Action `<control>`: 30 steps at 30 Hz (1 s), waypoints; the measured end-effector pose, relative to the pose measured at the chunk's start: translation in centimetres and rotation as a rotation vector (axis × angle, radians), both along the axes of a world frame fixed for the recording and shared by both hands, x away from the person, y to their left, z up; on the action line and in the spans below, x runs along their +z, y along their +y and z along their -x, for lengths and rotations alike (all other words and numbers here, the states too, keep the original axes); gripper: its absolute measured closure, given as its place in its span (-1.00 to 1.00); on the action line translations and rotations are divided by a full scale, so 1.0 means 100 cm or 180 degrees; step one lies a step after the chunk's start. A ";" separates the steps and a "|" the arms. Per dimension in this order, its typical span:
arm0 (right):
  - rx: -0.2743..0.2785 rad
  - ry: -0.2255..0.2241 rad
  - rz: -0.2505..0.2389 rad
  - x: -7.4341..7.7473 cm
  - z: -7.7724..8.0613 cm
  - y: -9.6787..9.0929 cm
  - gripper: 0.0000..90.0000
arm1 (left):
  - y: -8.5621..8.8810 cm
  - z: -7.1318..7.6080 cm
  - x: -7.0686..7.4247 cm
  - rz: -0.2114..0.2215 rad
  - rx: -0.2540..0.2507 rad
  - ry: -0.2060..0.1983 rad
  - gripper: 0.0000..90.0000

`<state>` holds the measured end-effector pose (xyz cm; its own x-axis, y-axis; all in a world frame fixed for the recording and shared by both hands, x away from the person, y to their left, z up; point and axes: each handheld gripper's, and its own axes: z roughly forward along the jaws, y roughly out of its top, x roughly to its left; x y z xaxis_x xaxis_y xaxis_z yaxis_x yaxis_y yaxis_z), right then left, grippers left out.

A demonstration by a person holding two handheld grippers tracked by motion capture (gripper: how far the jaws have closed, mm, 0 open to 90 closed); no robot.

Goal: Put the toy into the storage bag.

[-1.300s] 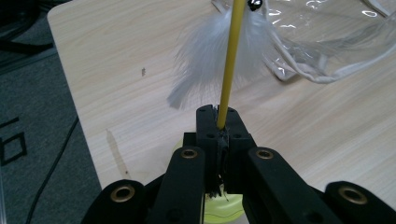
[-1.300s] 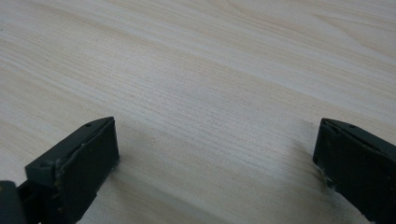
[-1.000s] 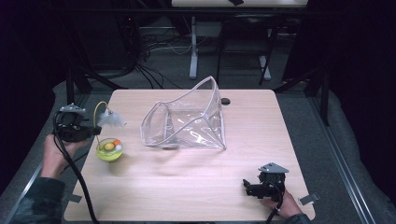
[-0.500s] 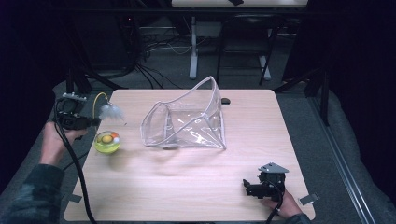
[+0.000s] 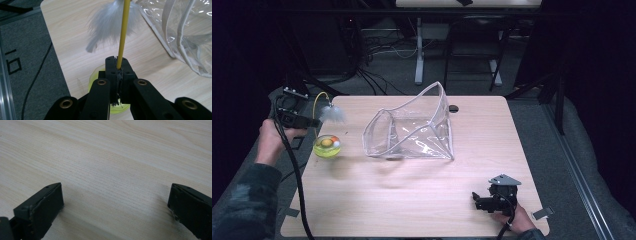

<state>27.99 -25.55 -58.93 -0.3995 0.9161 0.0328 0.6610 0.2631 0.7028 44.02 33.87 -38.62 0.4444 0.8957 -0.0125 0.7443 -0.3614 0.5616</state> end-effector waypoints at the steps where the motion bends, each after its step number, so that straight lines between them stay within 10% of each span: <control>1: 0.0000 -0.0003 0.0000 0.000 0.000 0.000 -1.00 | -0.001 -0.002 0.002 0.0004 -0.0002 0.0015 0.96; 30: 0.0004 -0.0006 0.0000 0.000 0.000 0.000 -1.00 | -0.023 -0.035 0.050 -0.0162 -0.0073 0.0085 0.96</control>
<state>28.00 -25.57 -58.95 -0.4007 0.9156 0.0321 0.6594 0.2639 0.7039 47.54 31.60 -33.59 0.4651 0.8850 0.0209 0.7499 -0.4064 0.5221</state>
